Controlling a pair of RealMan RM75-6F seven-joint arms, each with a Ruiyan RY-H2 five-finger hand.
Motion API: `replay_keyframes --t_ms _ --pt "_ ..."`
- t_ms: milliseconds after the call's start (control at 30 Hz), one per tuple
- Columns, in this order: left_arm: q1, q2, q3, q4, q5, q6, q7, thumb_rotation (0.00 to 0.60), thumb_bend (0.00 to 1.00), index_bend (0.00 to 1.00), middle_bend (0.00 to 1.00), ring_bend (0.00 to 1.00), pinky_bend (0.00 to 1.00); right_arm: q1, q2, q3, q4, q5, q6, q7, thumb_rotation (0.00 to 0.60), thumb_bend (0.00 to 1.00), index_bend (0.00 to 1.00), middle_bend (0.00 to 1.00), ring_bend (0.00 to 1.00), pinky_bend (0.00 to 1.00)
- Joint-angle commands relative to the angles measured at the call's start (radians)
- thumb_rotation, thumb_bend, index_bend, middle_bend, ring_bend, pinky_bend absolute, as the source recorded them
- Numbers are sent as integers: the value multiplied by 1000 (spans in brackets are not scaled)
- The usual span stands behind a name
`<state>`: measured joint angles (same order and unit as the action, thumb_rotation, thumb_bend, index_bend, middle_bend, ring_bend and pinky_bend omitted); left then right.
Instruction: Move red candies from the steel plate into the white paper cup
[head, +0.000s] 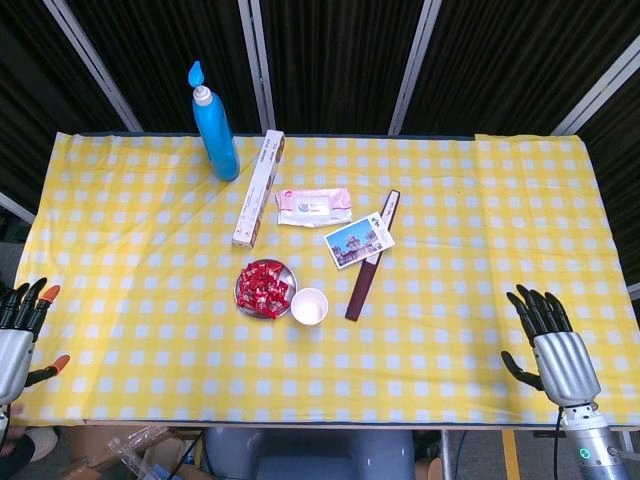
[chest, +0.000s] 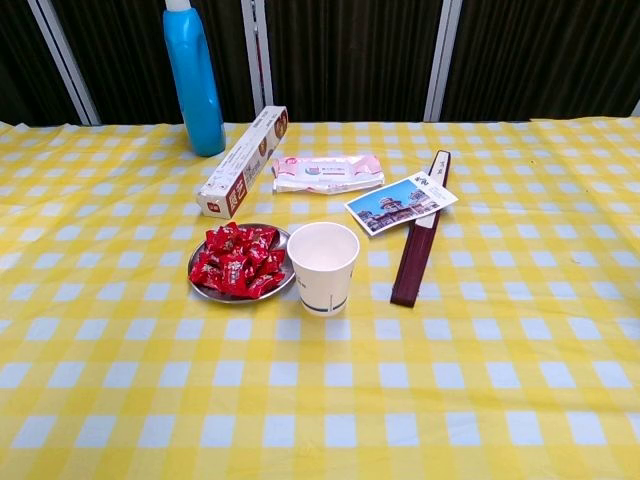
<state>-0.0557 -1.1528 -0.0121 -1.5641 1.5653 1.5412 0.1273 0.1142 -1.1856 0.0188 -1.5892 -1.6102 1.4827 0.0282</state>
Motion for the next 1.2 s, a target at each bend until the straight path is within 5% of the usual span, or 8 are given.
replay_keyframes --t_ms 33,433,500,633,767,933,1200 --pt "0 0 0 0 1 1 1 600 163 0 0 0 69 0 0 0 0 0 0 1 600 387 0 0 0 0" --pt "1 3 2 -4 2 0 -2 600 163 0 0 1 93 -2 2 -3 -4 -8 7 -1 600 387 0 0 0 0" --pt "-3 6 1 -6 -1 -8 1 600 165 0 9 97 223 -1 0 -2 -3 -7 4 -3 600 387 0 0 0 0" --pt "-26 7 -20 -20 -6 -22 26 600 180 7 170 517 616 1 1 -1 -6 -3 1 0 600 388 0 0 0 0" --pt "-74 21 -42 -72 -43 -104 39 600 189 92 310 732 833 2 2 -2 -8 -6 0 4 600 387 0 0 0 0" --pt "-174 40 -98 -162 -110 -238 111 600 189 144 313 854 922 4 6 -1 -10 1 -8 18 600 388 0 0 0 0" --pt "-370 13 -187 -254 -307 -480 304 600 191 144 187 787 893 6 14 2 -19 11 -13 39 600 387 0 0 0 0"
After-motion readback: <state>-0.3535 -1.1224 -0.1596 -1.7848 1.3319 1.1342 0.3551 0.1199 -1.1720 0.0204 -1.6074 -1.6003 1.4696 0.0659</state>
